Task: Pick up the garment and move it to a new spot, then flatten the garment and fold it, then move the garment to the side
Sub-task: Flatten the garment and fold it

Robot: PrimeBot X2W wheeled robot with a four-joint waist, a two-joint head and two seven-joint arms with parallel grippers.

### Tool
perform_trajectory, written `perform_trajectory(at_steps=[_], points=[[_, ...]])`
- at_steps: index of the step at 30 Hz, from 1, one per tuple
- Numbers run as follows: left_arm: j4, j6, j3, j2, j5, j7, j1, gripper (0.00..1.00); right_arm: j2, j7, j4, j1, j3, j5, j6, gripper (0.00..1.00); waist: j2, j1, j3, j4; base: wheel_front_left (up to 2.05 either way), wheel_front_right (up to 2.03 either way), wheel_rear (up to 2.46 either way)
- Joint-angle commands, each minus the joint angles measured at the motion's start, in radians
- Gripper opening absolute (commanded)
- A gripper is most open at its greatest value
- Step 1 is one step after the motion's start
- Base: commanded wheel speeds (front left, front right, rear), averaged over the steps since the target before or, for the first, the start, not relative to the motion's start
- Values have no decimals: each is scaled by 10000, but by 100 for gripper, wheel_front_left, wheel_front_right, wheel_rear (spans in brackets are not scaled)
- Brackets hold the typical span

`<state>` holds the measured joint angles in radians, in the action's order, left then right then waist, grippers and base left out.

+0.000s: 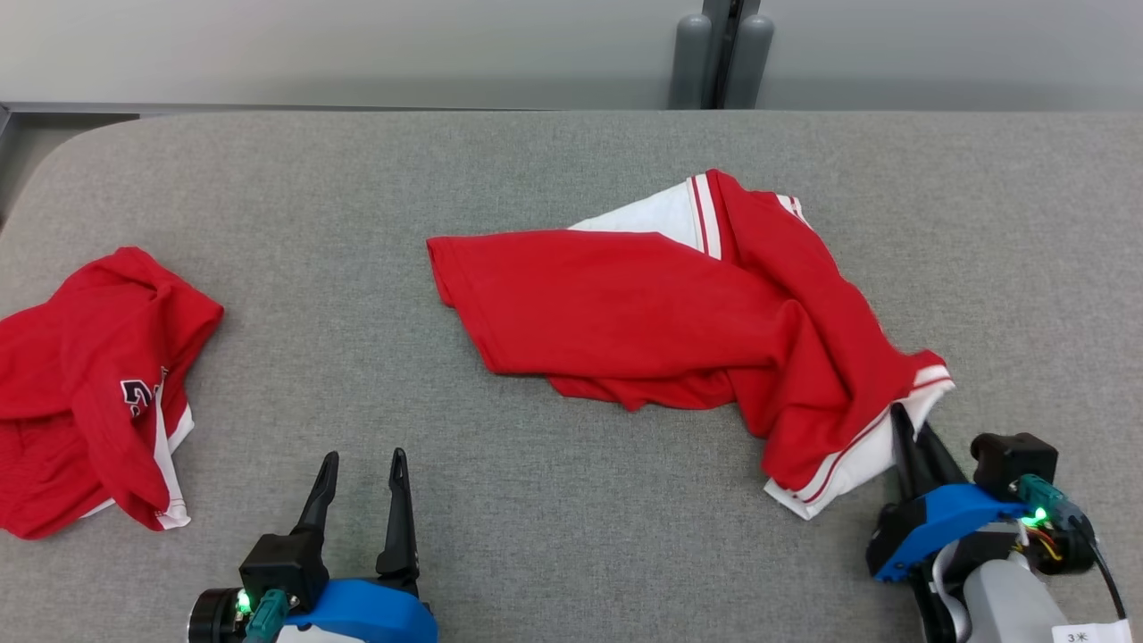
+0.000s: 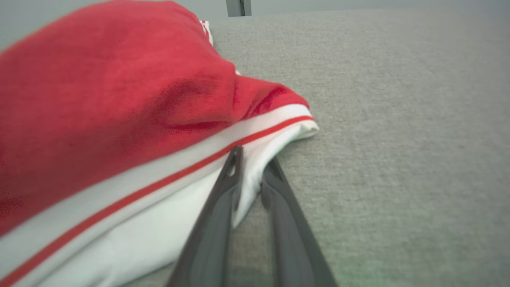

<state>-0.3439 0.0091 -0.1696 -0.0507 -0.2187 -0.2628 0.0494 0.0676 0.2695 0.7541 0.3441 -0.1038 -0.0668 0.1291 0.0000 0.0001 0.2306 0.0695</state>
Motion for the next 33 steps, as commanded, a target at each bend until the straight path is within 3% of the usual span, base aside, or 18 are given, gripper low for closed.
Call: perform_trajectory(at_steps=[1,12,24,25,26,27,33], points=[[-16,1,60,2,45,-31,134,100,-88,-51,-409,-101,215,-266,18,0,0,-1,-101,-21,0,0,0],[-103,-111,154,5,-112,-31,-454,100,100,-48,-3316,-1137,339,-827,16,0,0,-1,-1417,-591,0,0,0],[-102,-177,118,3,-251,-31,-824,100,70,-48,-3966,-2258,-649,-137,16,0,0,-1,-1888,-1198,0,0,0],[-118,-176,70,3,-234,-31,-729,100,31,-48,-3856,-2186,-866,58,16,45,0,-1,-1797,-1175,0,0,0],[-118,-176,70,3,-234,-31,-729,100,31,-48,-3856,-2186,-866,58,16,45,0,-1,-1797,-1175,0,0,0],[-130,-192,11,3,-189,-31,-598,100,13,-48,-3738,-1996,-1090,394,16,100,0,-1,-1699,-1104,0,0,0],[-220,-250,-52,4,-97,-31,-455,100,-136,-48,-3742,-1577,-1267,883,16,100,0,-1,-1491,-877,0,0,0]])
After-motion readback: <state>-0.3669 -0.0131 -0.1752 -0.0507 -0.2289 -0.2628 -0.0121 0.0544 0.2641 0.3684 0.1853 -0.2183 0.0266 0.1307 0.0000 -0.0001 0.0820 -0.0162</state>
